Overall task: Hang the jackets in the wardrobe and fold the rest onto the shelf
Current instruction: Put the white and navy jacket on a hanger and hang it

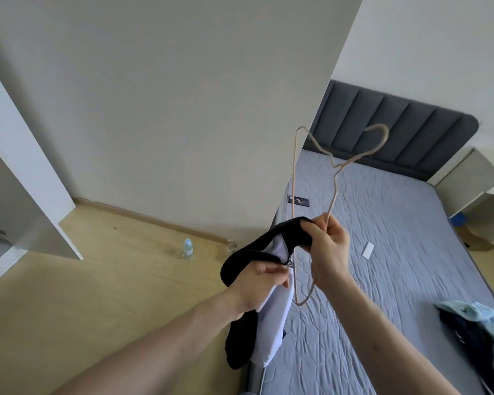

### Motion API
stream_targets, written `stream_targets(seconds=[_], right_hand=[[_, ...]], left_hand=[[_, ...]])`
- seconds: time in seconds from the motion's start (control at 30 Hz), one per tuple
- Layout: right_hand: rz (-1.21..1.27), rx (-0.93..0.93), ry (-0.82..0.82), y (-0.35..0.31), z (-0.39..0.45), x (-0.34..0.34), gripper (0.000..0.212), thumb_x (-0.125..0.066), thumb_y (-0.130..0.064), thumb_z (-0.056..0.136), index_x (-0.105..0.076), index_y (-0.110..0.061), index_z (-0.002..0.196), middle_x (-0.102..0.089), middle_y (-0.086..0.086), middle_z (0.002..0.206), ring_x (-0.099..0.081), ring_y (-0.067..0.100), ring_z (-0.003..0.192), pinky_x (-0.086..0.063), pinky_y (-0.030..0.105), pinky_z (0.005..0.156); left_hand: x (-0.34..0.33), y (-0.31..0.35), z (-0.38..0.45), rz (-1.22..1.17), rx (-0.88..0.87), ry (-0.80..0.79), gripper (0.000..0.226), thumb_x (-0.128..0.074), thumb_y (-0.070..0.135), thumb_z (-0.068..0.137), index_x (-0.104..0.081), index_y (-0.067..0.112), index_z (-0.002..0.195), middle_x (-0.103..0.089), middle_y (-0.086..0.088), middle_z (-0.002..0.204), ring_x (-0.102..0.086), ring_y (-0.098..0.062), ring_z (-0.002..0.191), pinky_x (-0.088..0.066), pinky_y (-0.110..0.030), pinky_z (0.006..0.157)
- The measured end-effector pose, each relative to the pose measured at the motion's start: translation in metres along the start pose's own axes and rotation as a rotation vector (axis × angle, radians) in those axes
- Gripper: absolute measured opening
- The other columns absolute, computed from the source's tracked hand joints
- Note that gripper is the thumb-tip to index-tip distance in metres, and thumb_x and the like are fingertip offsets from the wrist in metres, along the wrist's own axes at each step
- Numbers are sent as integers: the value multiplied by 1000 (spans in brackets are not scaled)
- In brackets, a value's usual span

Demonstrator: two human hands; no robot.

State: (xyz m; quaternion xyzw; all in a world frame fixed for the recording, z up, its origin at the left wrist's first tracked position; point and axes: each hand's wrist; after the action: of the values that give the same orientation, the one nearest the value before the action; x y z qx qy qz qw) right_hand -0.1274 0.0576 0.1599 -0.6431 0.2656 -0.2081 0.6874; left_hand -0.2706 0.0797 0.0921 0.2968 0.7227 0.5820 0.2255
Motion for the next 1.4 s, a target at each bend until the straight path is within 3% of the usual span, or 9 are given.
stream_targets(seconds=[0.37, 0.43, 0.53, 0.63, 0.73, 0.8, 1.0, 1.2, 1.4], right_hand=[[36, 85, 8, 5, -9, 0, 53, -56, 14, 91, -27, -20, 65, -41, 6, 66, -47, 15, 59, -52, 27, 58], [30, 97, 1, 10, -13, -1, 52, -57, 14, 91, -25, -19, 66, -41, 5, 66, -46, 14, 59, -53, 27, 57], [23, 109, -27, 11, -17, -2, 51, -61, 8, 88, -28, -22, 64, -42, 1, 63, -45, 15, 59, -52, 27, 59], [-3, 116, -59, 11, -20, -4, 46, -67, -3, 81, -27, -19, 66, -37, 8, 65, -41, 21, 65, -51, 34, 63], [-92, 116, -62, 13, -19, 0, 46, -69, -10, 81, -25, -11, 69, -30, 23, 69, -39, 30, 73, -45, 46, 72], [-191, 116, -25, 16, -16, 10, 46, -68, -14, 82, -23, -11, 70, -29, 21, 69, -38, 27, 73, -43, 45, 73], [-219, -93, 196, 48, -13, 50, 47, -65, 1, 93, -32, -16, 64, -39, 8, 71, -58, 31, 70, -64, 51, 82], [-63, -75, 243, 55, -9, 39, 54, -65, 2, 92, -33, -25, 57, -41, 8, 70, -69, 31, 73, -65, 45, 72], [-420, -201, -2, 59, -7, 71, 54, -68, -3, 94, -32, -23, 59, -41, -2, 59, -64, 8, 54, -58, 34, 53]], left_hand=[[34, -29, 8, 79, 251, -113, 32, -63, 30, 93, -69, 22, 63, -63, 14, 69, -51, -8, 71, -39, -21, 65], [40, -33, 7, -10, 341, -54, 22, -70, 41, 81, -69, 20, 73, -60, 8, 76, -52, -13, 72, -37, -25, 64], [47, -35, 11, -208, 499, 66, 58, -75, 70, 64, -64, 19, 90, -59, 0, 88, -59, -17, 76, -43, -30, 69], [49, -40, 20, -251, 592, 211, 58, -72, 68, 77, -70, 18, 106, -70, -2, 97, -67, -20, 83, -50, -33, 76], [52, -51, 26, -213, 529, 346, 19, -61, 28, 96, -73, 16, 105, -77, -2, 95, -70, -18, 72, -48, -31, 67], [61, -51, 29, -196, 467, 433, 23, -49, 12, 97, -72, 16, 99, -78, -7, 96, -74, -20, 73, -52, -32, 63], [105, -28, 42, -117, 221, 618, 20, -67, 31, 96, -71, 12, 96, -76, -6, 87, -77, -22, 71, -60, -35, 66], [108, -28, 48, 583, 72, 589, 17, -52, 31, 102, -60, 17, 101, -73, -5, 88, -69, -30, 82, -53, -38, 73], [125, 3, 56, -65, 68, 443, 24, -67, 35, 89, -73, 15, 100, -75, -6, 101, -75, -23, 90, -64, -44, 82]])
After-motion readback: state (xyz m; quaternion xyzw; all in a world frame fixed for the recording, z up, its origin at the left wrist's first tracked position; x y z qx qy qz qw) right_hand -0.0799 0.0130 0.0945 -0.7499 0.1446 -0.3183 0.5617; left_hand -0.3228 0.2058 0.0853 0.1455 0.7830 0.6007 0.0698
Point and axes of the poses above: each hand's wrist, its own z-axis towards the middle knuckle, its own x-axis out of the back of the hand, y = z × x
